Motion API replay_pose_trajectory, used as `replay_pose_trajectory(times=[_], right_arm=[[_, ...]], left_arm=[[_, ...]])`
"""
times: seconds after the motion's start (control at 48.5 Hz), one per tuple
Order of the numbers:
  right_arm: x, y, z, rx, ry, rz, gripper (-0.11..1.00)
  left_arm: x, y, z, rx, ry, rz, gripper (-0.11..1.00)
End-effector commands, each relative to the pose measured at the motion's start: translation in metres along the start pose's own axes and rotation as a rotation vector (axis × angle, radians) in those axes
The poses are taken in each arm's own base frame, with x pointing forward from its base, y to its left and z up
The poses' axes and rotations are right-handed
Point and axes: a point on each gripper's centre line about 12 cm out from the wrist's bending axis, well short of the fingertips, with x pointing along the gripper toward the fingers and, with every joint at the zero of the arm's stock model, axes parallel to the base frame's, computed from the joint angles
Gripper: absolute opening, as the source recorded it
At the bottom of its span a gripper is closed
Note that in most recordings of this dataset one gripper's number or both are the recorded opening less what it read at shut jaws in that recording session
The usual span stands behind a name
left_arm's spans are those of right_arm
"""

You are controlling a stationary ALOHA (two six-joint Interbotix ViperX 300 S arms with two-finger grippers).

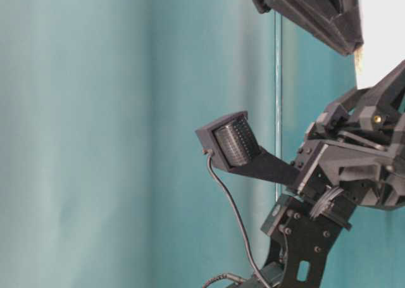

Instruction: Move the wooden board into place and insert the rod into its hole.

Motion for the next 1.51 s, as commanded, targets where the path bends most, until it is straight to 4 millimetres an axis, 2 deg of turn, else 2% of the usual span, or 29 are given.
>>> replay_pose_trajectory(times=[0.0,0.289,0.371,0.495,0.537,0.598,0.991,1.176,1.279,1.362,1.486], right_arm=[[-0.002,-0.002,0.001,0.002,0.023,-0.017,0.09],[-0.012,0.0,0.016,-0.008,-0.009,-0.024,0.11],[-0.013,0.0,0.019,-0.01,-0.009,-0.029,0.27],[-0.015,0.001,0.025,-0.013,-0.013,-0.035,0.64],[-0.016,0.001,0.027,-0.016,-0.016,-0.036,0.72],[-0.018,0.002,0.033,-0.02,-0.028,-0.037,0.77],[-0.036,0.005,0.052,-0.032,-0.071,-0.051,0.77],[-0.04,0.005,0.055,-0.035,-0.081,-0.053,0.77],[-0.04,0.005,0.055,-0.035,-0.081,-0.053,0.77],[-0.04,0.005,0.055,-0.035,-0.081,-0.053,0.77],[-0.04,0.005,0.054,-0.034,-0.078,-0.053,0.78]], left_arm=[[0.0,0.003,0.006,0.0,-0.01,0.007,0.33],[0.0,0.003,0.004,0.0,0.004,0.005,0.33],[0.0,0.003,0.003,0.0,0.007,0.005,0.33],[0.0,0.002,0.003,0.001,0.008,0.004,0.33],[0.0,0.003,0.003,0.0,0.008,0.005,0.33],[0.0,0.003,0.003,0.0,0.008,0.005,0.33],[0.0,0.003,0.002,0.0,0.017,0.004,0.33],[0.0,0.004,0.002,0.001,0.017,0.005,0.34],[0.0,0.004,0.003,0.001,0.016,0.005,0.42],[-0.001,0.003,0.006,0.0,0.01,0.005,0.55],[-0.005,0.005,0.011,-0.002,0.01,0.006,0.64]])
